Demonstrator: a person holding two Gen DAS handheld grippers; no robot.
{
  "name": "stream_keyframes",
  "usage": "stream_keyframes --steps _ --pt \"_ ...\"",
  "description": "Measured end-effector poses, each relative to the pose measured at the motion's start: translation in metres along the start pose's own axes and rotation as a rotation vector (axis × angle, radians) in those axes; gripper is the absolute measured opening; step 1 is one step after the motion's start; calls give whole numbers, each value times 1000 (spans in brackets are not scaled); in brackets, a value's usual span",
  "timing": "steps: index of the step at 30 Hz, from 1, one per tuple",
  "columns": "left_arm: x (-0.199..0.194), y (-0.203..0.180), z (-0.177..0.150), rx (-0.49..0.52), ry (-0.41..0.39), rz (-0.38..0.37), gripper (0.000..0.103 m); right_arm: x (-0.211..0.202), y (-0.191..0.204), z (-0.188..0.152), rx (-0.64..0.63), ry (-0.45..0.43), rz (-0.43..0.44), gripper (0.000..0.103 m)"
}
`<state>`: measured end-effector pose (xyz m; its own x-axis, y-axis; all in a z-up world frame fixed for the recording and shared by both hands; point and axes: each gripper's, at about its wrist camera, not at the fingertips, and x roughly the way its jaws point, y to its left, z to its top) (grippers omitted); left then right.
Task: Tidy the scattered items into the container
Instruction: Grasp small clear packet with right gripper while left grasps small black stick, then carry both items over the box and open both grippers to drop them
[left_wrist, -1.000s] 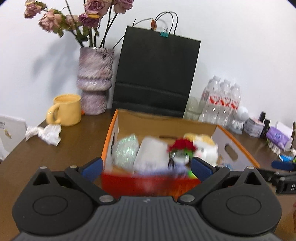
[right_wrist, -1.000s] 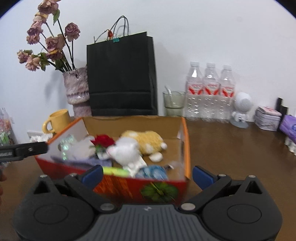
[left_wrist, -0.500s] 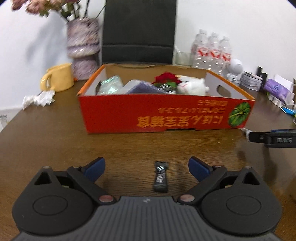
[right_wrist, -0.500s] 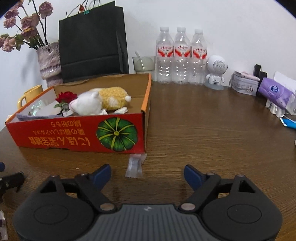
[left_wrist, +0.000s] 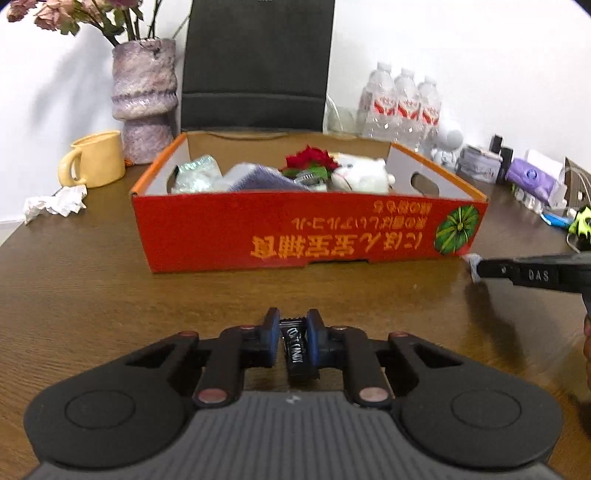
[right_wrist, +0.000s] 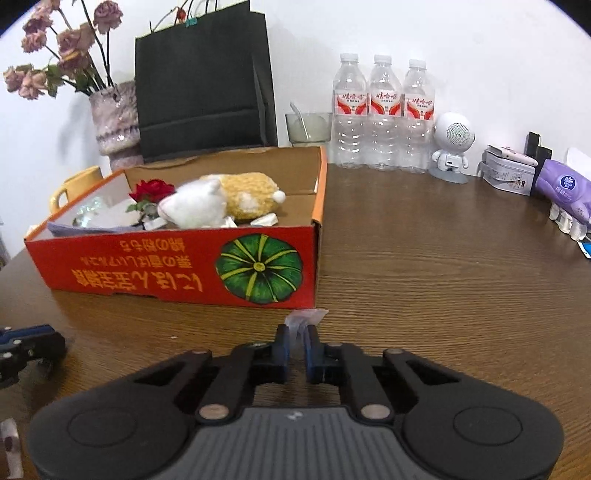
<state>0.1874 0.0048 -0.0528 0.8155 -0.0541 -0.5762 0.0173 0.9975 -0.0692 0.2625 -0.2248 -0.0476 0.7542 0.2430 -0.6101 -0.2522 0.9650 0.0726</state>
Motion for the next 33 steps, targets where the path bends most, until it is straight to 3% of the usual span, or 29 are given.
stream_keyframes --steps 12,21,22,25,26,29,30,31,33 --pt "-2 8 5 -40 -20 -6 16 -13 3 -5 1 -24 19 5" --pt "-19 12 13 -83 -75 -59 16 -39 11 -9 -3 -86 47 4" --pt "-18 13 14 -85 -73 -58 16 -38 11 -8 -1 -83 46 7" --pt "-14 14 13 -91 -58 -61 16 -22 11 -2 19 -44 21 34" --pt "-14 14 13 -91 -58 -59 16 -16 11 1 19 -34 9 35" --pt "-12 18 15 -101 -59 -52 16 5 9 4 29 23 -30 33" --pt "-12 21 15 -108 -59 -49 16 7 9 3 26 25 -28 28" --pt "-11 23 16 -114 -57 -48 16 6 10 2 15 33 -26 14" --pt "-11 25 18 -124 -56 -51 16 0 10 0 27 24 8 13"
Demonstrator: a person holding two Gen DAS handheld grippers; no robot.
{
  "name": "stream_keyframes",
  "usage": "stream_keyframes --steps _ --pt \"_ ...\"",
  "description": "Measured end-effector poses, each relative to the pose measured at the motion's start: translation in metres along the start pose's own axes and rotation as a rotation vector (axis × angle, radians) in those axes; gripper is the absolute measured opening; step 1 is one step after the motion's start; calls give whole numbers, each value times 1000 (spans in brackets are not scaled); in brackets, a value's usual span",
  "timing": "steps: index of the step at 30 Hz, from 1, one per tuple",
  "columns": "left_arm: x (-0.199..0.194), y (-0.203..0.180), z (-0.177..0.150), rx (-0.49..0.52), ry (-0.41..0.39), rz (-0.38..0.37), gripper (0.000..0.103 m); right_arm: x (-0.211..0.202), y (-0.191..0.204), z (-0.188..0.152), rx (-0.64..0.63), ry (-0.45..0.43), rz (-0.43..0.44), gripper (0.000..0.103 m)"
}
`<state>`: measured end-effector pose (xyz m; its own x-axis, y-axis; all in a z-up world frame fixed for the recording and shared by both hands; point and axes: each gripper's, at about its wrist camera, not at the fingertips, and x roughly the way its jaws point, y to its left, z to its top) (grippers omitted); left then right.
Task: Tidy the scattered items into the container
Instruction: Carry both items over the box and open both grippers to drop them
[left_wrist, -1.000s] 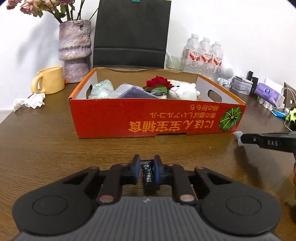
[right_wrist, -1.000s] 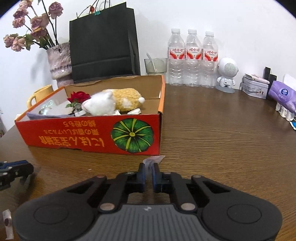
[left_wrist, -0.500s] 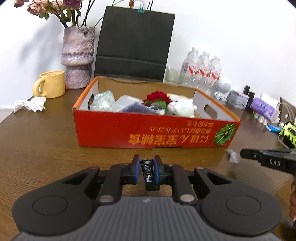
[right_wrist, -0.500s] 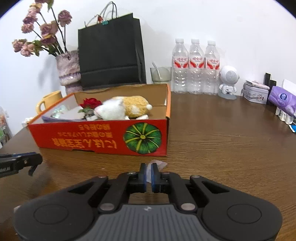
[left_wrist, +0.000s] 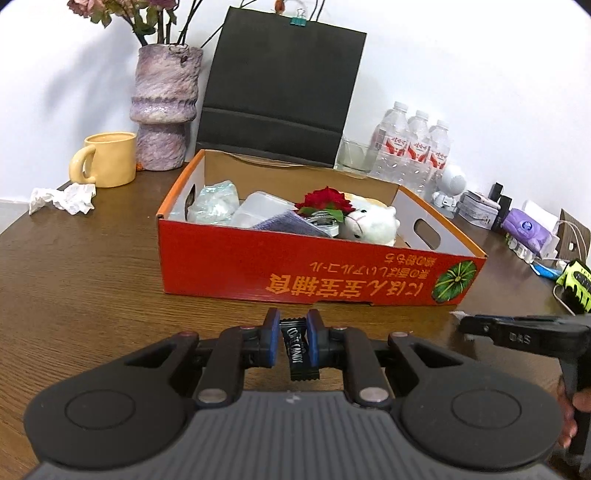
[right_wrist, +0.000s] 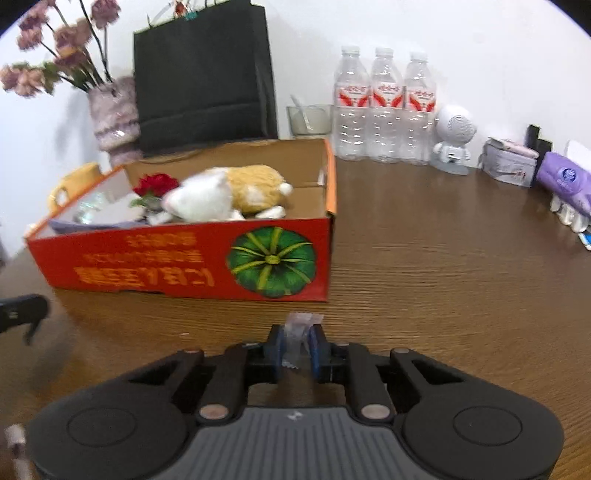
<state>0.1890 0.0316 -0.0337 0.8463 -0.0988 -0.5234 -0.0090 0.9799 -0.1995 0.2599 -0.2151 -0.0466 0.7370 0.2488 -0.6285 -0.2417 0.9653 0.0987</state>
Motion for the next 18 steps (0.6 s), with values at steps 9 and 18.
stream_keyframes --steps 9,18 --pt "-28 -8 45 26 -133 -58 16 -77 16 27 -7 -259 98 13" --pt "29 -7 98 -9 -179 -83 16 -15 31 91 -41 -251 119 13"
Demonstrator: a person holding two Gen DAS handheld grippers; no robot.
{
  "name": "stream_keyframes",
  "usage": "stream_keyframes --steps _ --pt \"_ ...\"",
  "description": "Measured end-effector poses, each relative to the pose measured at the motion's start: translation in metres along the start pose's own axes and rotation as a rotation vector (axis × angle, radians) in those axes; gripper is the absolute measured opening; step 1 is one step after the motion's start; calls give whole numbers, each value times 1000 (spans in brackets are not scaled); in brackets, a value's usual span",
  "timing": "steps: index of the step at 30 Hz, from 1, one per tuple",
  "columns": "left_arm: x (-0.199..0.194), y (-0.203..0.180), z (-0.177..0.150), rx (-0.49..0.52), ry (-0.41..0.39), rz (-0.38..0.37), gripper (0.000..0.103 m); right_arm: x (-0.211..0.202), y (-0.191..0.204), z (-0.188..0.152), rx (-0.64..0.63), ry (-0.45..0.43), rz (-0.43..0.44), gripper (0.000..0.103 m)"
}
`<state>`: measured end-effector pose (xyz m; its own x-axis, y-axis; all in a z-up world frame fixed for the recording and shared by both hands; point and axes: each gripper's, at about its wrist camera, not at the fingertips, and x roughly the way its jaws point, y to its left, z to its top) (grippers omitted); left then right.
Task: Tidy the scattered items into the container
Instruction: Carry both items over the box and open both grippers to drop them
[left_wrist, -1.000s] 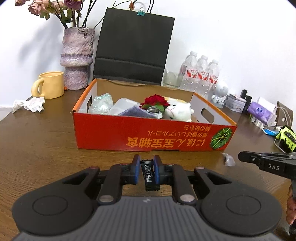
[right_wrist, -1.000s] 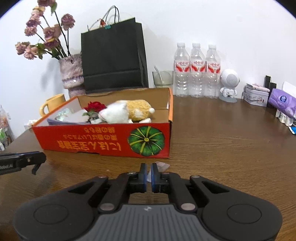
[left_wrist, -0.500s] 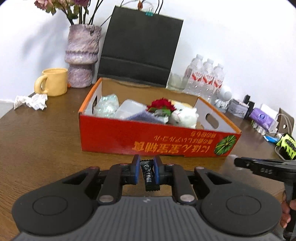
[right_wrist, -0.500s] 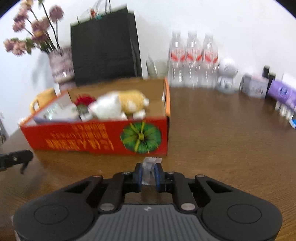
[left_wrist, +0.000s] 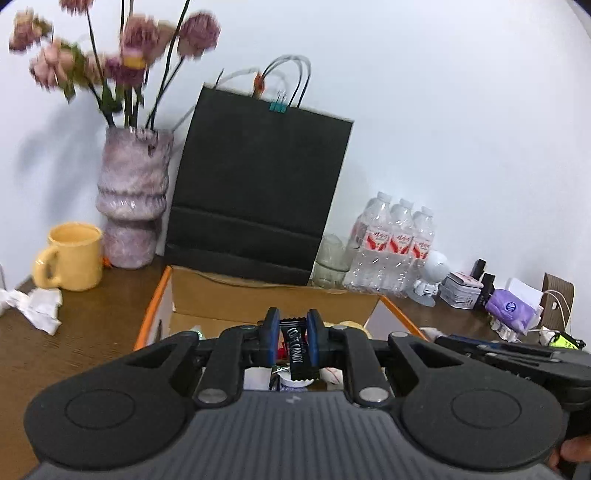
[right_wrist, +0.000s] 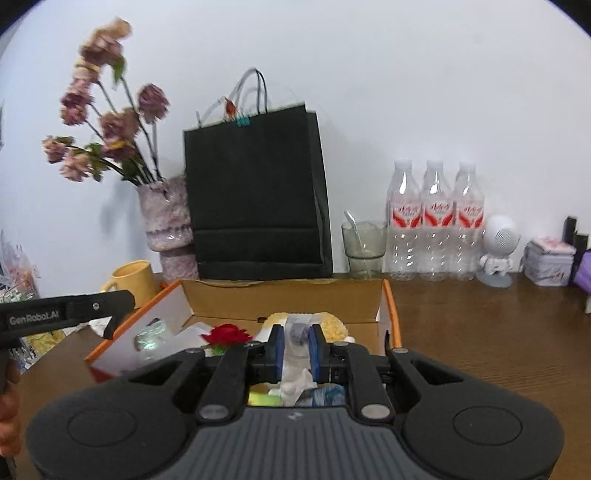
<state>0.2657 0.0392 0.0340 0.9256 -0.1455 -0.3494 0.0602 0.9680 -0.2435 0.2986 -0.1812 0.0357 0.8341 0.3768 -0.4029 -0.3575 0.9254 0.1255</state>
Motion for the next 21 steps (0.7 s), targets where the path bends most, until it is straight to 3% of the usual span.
stream_keyframes --steps 4,5,6,7,8,12,21 --pt "32 8 -2 26 57 -19 17 38 -7 -6 -3 77 -6 16" --pt "37 9 -1 29 64 -23 30 47 -9 -7 2 96 -9 34" --pt "41 10 0 24 69 -15 66 52 -11 -7 8 111 -9 51" --pt "44 12 1 18 71 5 87 57 -13 -8 16 123 -14 85" --pt "45 12 1 17 70 36 103 59 -14 -8 17 121 -21 98" --pt "53 18 -1 38 93 104 103 63 -15 -7 -26 107 -38 96" --pt "62 16 -6 54 133 109 103 65 -12 -7 -66 111 -38 97"
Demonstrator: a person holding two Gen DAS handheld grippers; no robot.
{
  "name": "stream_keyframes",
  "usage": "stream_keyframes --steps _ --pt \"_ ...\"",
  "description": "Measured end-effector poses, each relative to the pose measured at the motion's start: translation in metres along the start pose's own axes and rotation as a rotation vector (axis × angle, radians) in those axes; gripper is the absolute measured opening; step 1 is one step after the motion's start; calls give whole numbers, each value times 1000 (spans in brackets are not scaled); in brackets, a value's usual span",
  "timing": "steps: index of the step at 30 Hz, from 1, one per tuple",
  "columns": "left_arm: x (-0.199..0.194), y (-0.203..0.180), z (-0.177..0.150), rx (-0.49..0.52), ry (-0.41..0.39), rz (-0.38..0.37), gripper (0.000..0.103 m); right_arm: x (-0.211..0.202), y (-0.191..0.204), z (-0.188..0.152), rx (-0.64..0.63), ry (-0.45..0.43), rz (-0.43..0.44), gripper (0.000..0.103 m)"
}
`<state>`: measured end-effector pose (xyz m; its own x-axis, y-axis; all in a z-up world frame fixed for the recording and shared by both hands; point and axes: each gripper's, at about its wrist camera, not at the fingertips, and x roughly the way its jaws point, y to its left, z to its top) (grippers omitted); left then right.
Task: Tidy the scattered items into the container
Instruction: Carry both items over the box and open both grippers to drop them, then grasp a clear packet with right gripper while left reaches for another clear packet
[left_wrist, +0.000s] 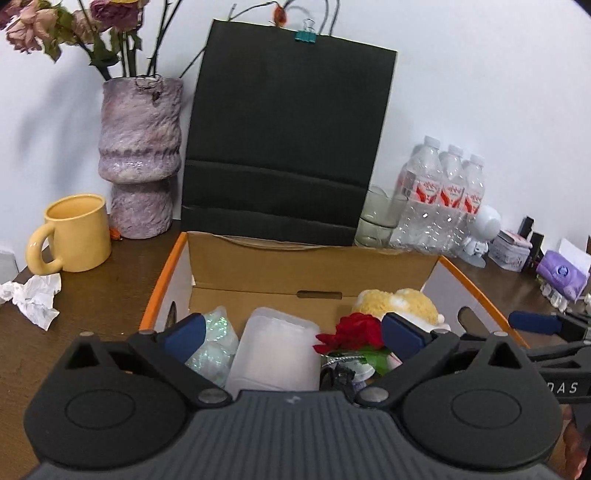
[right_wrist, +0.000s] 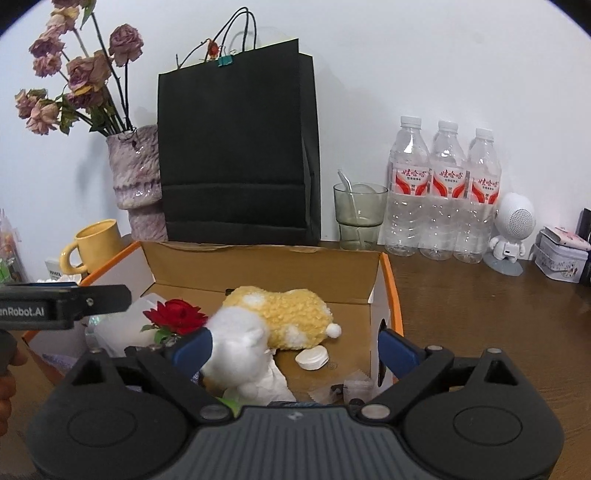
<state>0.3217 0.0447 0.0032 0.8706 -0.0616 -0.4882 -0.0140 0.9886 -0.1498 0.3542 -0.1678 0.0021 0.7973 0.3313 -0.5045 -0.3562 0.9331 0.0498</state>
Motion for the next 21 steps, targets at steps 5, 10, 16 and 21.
stream_keyframes --steps 5,10,16,21 --pt "1 -4 -2 15 4 -2 103 2 2 -1 -11 8 -7 97" --pt "-2 -4 -3 16 1 5 103 1 2 -2 -11 11 -11 97" --pt "-12 -6 -4 20 -13 13 103 -6 4 -2 1 13 -13 97" --pt "-34 -6 -8 -8 -32 12 103 -27 8 -4 17 -7 -3 98"
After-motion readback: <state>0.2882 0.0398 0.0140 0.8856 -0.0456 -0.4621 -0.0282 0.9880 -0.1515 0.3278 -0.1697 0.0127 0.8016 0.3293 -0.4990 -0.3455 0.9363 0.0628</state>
